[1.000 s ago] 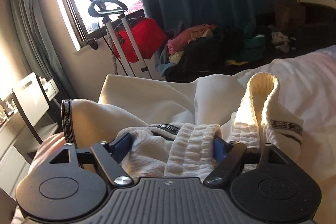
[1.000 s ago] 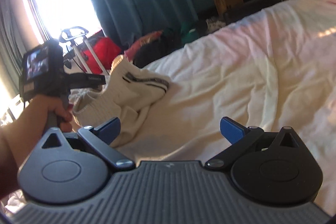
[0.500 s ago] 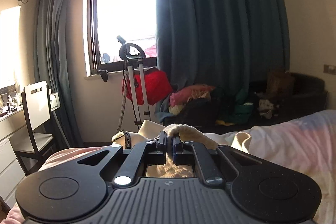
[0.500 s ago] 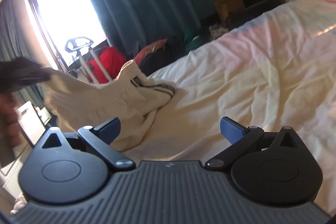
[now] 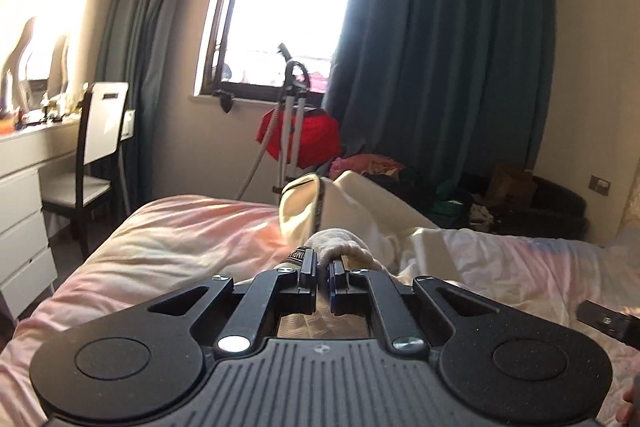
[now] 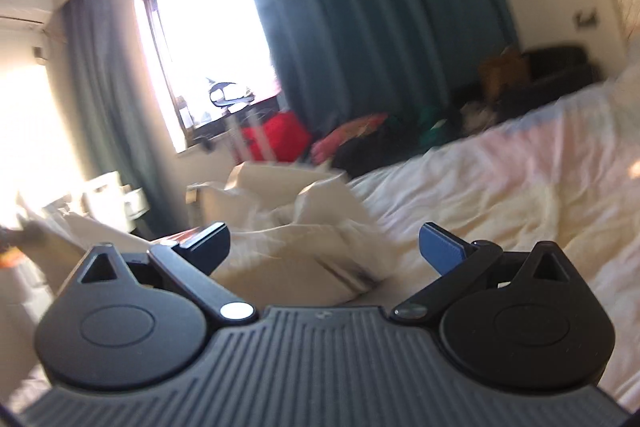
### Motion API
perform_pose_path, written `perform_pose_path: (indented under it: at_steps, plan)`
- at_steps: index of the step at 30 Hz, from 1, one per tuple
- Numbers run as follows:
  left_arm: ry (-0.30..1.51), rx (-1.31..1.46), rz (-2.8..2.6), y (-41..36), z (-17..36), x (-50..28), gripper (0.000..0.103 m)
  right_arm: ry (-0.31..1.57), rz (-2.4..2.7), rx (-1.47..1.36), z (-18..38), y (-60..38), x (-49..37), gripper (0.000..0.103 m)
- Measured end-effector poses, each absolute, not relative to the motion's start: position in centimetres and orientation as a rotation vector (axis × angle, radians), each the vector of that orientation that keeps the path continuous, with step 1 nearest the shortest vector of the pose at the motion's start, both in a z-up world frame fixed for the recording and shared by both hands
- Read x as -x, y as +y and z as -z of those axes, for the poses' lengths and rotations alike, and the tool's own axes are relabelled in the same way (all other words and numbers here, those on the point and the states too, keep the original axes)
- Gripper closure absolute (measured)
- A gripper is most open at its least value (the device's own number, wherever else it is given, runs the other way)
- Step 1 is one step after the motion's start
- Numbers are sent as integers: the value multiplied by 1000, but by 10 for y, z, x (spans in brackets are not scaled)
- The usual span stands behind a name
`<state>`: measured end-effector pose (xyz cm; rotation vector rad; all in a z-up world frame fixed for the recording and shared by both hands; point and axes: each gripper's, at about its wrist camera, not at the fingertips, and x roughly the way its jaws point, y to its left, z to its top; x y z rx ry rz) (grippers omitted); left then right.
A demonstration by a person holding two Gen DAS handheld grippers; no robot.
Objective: Fold clothes
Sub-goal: 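Grasp the ribbed waistband of the cream sweatpants with the left gripper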
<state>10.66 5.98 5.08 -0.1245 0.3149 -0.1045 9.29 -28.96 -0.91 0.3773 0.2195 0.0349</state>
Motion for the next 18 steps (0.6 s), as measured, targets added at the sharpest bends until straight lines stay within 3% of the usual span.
perform_pose_path:
  at_steps: [4,6,7,15,18]
  plan:
    - [345,199,41,94,-28,-115,97,260,-83,-249,7,-268,-85,1]
    - [368,255,13,109,-15,-117,97,331,-88,-183,14,-259,-90,16]
    - [379,285,1,116,-9,-118,97,373,-86,-159,18,-256,-95,33]
    - [353,266,-30,119,2,-129,96,681,-183,-148,83,-219,-132,33]
    - [355,230,-44,111,3,-146,96,679,-150,-129,96,-211,-138,35]
